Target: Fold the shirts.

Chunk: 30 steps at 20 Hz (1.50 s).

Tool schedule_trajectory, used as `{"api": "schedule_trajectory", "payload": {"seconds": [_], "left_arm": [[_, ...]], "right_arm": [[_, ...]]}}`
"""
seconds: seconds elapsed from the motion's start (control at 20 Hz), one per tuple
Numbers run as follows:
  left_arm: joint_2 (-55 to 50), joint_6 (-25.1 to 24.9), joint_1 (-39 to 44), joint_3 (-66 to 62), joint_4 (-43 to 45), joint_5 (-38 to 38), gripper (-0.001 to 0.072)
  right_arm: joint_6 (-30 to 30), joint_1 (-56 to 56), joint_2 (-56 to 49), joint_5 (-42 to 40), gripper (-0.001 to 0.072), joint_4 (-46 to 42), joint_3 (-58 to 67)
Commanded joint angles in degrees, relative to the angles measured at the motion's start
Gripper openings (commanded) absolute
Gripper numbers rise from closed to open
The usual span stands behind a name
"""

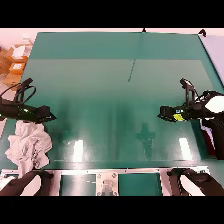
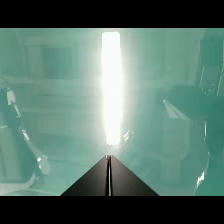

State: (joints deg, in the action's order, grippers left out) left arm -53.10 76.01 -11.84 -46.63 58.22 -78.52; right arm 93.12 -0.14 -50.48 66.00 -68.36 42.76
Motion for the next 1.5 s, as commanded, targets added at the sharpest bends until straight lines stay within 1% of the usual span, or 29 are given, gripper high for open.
{"api": "schedule_trajectory", "payload": {"seconds": [0.0, 0.1, 0.15, 0.25, 0.3, 0.35, 0.4, 0.45, 0.5, 0.65, 0.9, 0.95, 1.0, 1.05, 1.1, 1.25, 1.3, 1.45], "left_arm": [[0.04, -0.04, 0.0, 0.02, 0.02, 0.07, 0.0023], [0.04, 0.02, 0.0, -0.07, 1.75, 0.11, 0.0022], [0.04, 1.16, 0.0, -0.17, 5.6, 0.13, 0.0022], [0.04, 7.48, 0.0, -0.39, 19.85, 0.11, 0.0023], [0.04, 10.71, 0.0, -0.33, 28.63, 0.07, 0.008], [0.04, 14.47, 0.0, -0.31, 37.09, -0.07, 0.0556], [0.04, 18.95, 0.0, -0.26, 44.02, 0.04, 0.0711], [-0.02, 21.77, -0.02, -0.24, 48.61, 0.22, 0.072], [-0.22, 22.51, -0.44, -0.11, 49.33, 1.27, 0.072], [-0.52, 22.56, -1.25, 4.72, 47.52, 8.15, 0.072], [-3.98, 22.49, -1.25, 15.02, 42.62, 17.18, 0.0711], [-5.05, 22.51, -1.25, 15.32, 41.9, 17.97, 0.0675], [-5.38, 22.49, -1.25, 15.06, 41.79, 17.99, 0.0338], [-5.35, 22.34, -1.25, 14.01, 41.64, 17.46, 0.0033], [-5.35, 22.03, -1.25, 12.37, 40.98, 16.35, 0.0022], [-5.35, 15.1, -0.87, 2.51, 33.46, 10.03, 0.0021], [-5.35, 13.68, -0.02, -1.64, 30.32, 8.09, 0.002], [-5.35, 12.33, 7.61, -15.02, 19.08, 4.57, 0.002]], "right_arm": [[0.0, 0.04, 0.04, 0.02, 0.0013, 0.0, -0.02], [0.0, 0.04, 0.04, 0.02, 0.0013, 0.0, -0.02], [0.0, 0.04, 0.04, 0.02, 0.0013, 0.0, -0.02], [0.0, 0.04, 0.04, 0.02, 0.0013, 0.0, -0.02], [0.0, 0.04, 0.04, 0.02, 0.0013, 0.0, -0.02], [0.0, 0.04, 0.04, 0.02, 0.0013, 0.0, -0.02], [0.0, 0.04, 0.04, 0.02, 0.0013, 0.0, -0.02], [0.0, 0.04, 0.04, 0.02, 0.0013, 0.0, -0.02], [0.0, 0.04, 0.04, 0.02, 0.0013, 0.0, -0.02], [0.0, 0.04, 0.04, 0.02, 0.0013, 0.0, -0.02], [0.0, 0.04, 0.04, 0.02, 0.0013, 0.0, -0.02], [0.0, 0.04, 0.04, 0.02, 0.0013, 0.0, -0.02], [0.0, 0.04, 0.04, 0.02, 0.0013, 0.0, -0.02], [0.0, 0.04, 0.04, 0.0, 0.0013, 0.0, -0.02], [0.0, 0.04, 0.04, 0.0, 0.0013, 0.0, -0.02], [0.0, 0.04, 0.04, 0.02, 0.0013, 0.0, -0.02], [0.0, 0.04, 0.04, 0.02, 0.0013, 0.0, -0.02], [0.02, 0.04, 0.04, 0.0, 0.0013, 0.02, -0.02]]}}
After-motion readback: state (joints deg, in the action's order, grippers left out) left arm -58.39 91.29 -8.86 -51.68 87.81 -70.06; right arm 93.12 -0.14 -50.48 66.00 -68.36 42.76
